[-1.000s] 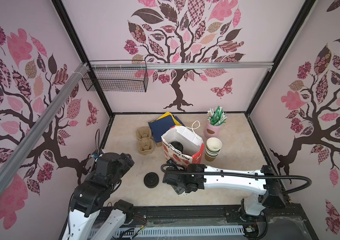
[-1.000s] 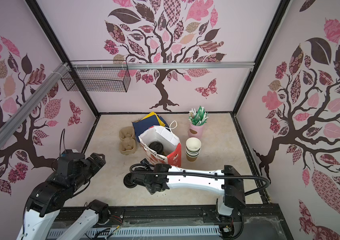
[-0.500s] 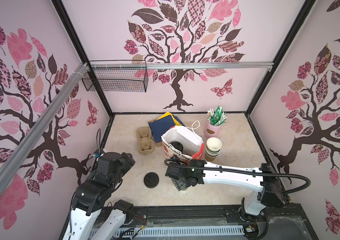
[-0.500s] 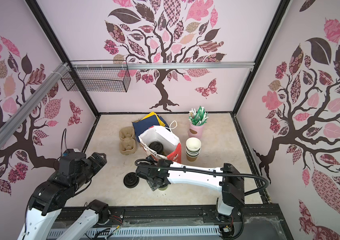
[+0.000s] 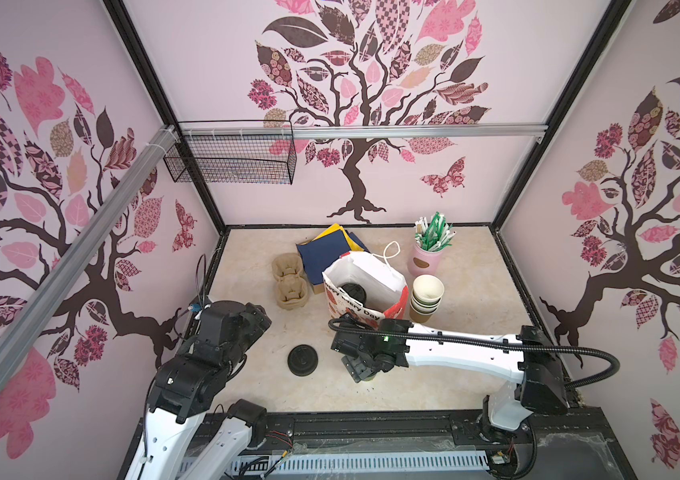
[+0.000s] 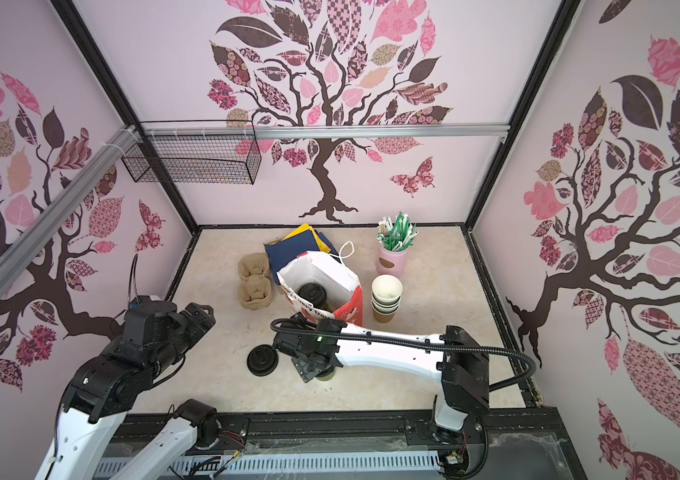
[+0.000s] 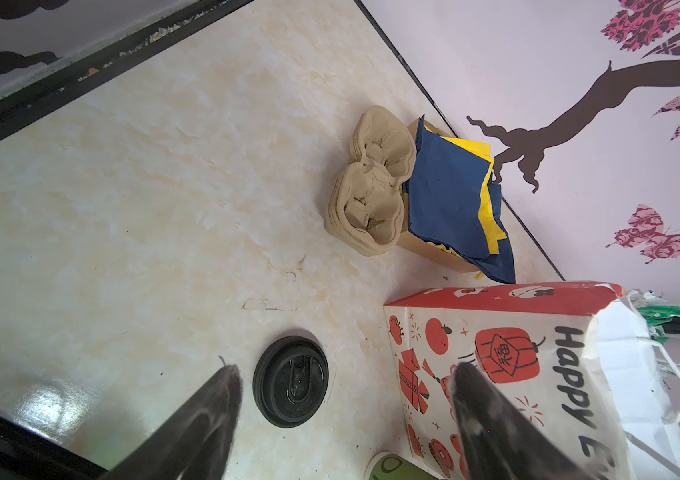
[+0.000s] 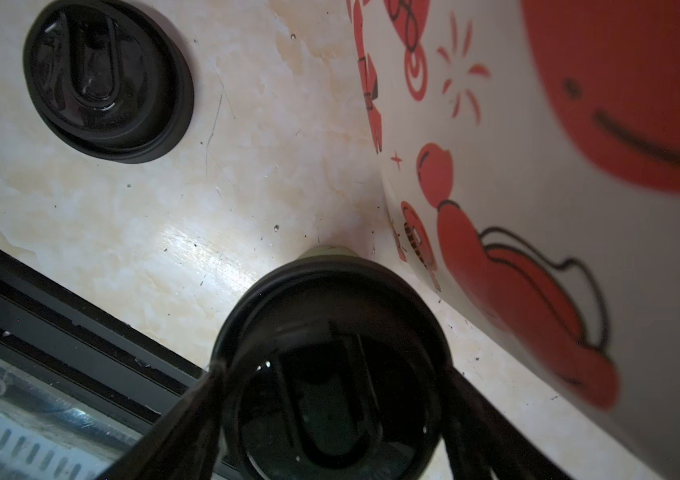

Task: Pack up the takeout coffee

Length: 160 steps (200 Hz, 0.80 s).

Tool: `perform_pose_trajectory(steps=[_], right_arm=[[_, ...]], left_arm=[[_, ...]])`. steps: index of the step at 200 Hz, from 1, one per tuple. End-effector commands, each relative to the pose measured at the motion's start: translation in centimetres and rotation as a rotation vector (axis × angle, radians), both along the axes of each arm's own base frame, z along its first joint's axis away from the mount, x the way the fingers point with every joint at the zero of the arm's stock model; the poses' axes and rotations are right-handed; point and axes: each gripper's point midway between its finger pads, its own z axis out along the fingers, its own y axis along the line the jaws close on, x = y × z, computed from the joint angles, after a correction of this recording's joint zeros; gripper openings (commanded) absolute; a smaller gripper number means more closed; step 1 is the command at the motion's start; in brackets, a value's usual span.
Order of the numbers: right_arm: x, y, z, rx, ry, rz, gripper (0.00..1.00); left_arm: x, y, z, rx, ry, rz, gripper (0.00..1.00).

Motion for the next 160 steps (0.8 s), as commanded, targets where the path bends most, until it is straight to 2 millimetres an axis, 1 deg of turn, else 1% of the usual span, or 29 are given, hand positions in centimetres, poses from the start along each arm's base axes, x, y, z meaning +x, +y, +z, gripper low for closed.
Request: perform_pose_trajectory(steps=[1, 31, 65, 117, 132, 160], right_arm=[[-0.7, -1.0, -0.8, -0.038, 0.041, 0.024, 0.82], [-0.9, -1.4, -0.7, -0.041, 0.049, 0.026, 0.82], [-1.1, -2.1, -1.3, -0.063, 0.055, 0.022, 0.82], [-1.6, -2.6, -2.2, -0.080, 0.089, 0.029, 0.83], [-1.7, -2.6, -2.1, -0.079, 0.091, 0.032, 0.82], [-1.8, -2.4, -1.8, -0.070, 0.101, 0.042, 0.78]], left_arm=[[0.3, 0.1, 0.2, 0.009, -0.008, 0.006, 0.82], [0.5, 0.1, 0.1, 0.010, -0.008, 0.009, 0.82], [0.6, 0.0, 0.0, 0.010, -0.002, 0.007, 0.82], [0.8, -0.1, 0.0, 0.013, -0.002, 0.002, 0.82], [0.9, -0.1, 0.1, 0.014, -0.003, -0.002, 0.82], [1.1, -0.2, 0.2, 0.017, -0.004, -0.006, 0.82]])
